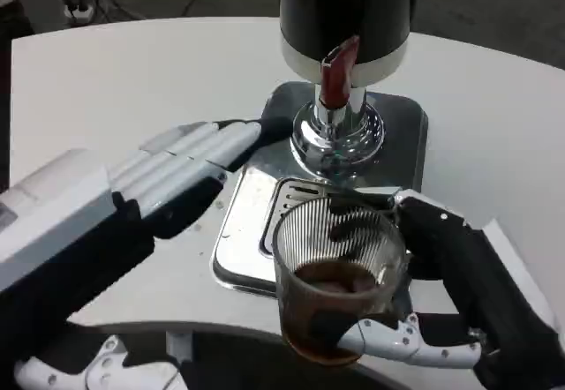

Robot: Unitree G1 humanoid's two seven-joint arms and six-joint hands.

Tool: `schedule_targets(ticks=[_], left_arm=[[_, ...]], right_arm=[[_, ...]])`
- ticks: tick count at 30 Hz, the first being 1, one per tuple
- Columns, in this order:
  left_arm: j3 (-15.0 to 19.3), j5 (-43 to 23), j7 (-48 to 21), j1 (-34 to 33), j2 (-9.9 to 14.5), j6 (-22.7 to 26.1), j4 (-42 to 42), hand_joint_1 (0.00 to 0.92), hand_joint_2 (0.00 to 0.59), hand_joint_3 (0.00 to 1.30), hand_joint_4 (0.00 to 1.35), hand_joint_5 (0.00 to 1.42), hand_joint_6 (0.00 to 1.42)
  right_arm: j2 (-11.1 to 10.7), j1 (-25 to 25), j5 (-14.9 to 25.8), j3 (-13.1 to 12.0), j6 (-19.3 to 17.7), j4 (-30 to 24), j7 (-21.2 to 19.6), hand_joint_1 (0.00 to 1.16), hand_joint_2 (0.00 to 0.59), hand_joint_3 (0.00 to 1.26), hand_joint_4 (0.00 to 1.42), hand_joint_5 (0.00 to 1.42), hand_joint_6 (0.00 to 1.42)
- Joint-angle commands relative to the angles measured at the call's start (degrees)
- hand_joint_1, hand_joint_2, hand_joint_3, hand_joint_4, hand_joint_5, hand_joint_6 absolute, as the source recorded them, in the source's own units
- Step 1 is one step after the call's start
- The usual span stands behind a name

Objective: Grasp the cup under the faucet to collect the drink, then remove the cup.

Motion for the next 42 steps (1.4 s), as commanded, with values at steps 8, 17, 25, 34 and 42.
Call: schedule_targets(ticks=[8,17,25,34,42], left_arm=[[10.81,0.47,-2.73,11.52,-2.41,-15.69,-1.38,0.000,0.098,0.00,0.00,0.00,0.00],[14.21,2.20,-2.34,16.86,-3.75,-18.44,-4.09,0.000,0.079,0.00,0.00,0.00,0.00],[16.58,3.66,-2.54,19.74,-4.25,-18.75,-6.74,0.000,0.077,0.00,0.00,0.00,0.00],[15.97,5.16,-1.99,20.71,-4.11,-15.60,-8.85,0.000,0.077,0.00,0.00,0.00,0.00],[15.85,5.98,-2.84,20.52,-3.85,-13.28,-10.66,0.000,0.076,0.00,0.00,0.00,0.00]], right_arm=[[-5.96,2.19,12.24,-11.81,5.27,-12.94,8.01,0.88,0.125,0.91,1.00,1.24,1.27],[-8.02,4.28,16.63,-15.93,8.20,-17.90,10.46,0.88,0.125,0.91,1.00,1.25,1.27],[-8.75,5.24,17.78,-16.15,10.07,-20.94,11.59,0.88,0.125,0.91,1.00,1.25,1.27],[-8.63,5.76,17.86,-15.49,11.35,-22.69,12.07,0.88,0.125,0.91,1.00,1.25,1.27],[-9.12,5.58,18.35,-15.60,11.93,-22.95,13.06,0.88,0.125,0.91,1.00,1.25,1.27]])
